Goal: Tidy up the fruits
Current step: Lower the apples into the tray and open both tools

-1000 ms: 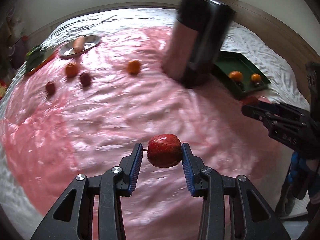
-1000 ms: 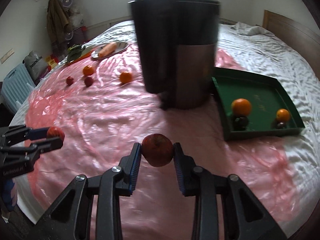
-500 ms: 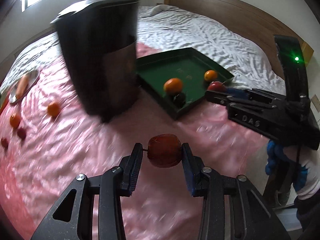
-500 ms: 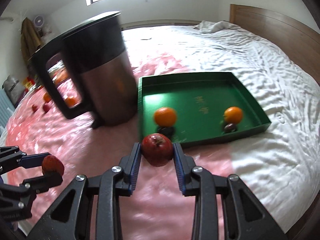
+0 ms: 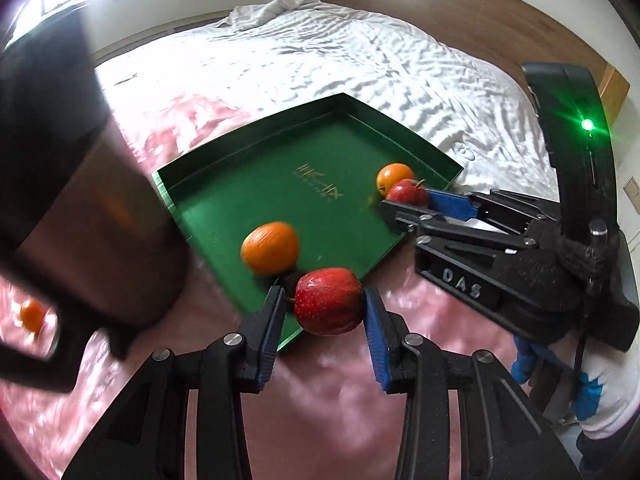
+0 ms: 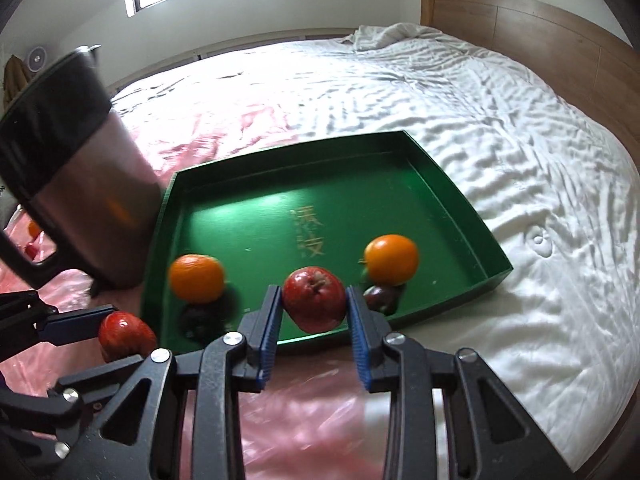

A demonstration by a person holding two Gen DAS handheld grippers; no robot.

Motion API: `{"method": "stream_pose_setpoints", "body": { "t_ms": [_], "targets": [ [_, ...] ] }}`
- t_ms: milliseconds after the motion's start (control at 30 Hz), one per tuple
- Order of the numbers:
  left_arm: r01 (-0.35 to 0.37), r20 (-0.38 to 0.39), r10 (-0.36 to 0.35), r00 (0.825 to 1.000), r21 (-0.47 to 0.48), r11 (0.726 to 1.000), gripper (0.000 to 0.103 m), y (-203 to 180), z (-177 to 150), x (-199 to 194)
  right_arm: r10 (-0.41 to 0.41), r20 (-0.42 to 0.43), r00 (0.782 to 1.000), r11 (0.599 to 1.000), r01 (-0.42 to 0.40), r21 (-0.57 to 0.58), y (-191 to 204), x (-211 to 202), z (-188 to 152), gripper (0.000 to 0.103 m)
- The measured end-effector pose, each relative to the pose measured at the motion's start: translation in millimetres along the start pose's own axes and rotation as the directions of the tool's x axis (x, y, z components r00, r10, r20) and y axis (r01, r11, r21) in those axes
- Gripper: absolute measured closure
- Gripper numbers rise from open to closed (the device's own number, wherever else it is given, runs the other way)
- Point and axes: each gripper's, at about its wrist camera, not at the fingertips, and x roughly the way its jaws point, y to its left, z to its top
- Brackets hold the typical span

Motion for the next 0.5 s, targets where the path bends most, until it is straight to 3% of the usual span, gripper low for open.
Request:
{"method": "stream_pose_setpoints", "body": {
  "t_ms": [133, 500],
  "targets": [
    [-0.015, -0.018, 0.016, 1.000, 0.033, 0.999, 0.069, -10, 16, 23, -0.011, -0.018, 1.000, 1.000, 0.011, 0.004, -10, 15, 4, 0.054],
    [-0.049, -0.061, 0.052, 0.997, 0.057, 0.997, 0.068, -9, 18, 61, -0.043, -0.035, 0.998, 0.999, 0.042, -0.030, -13, 33, 5, 0.054]
  ]
}}
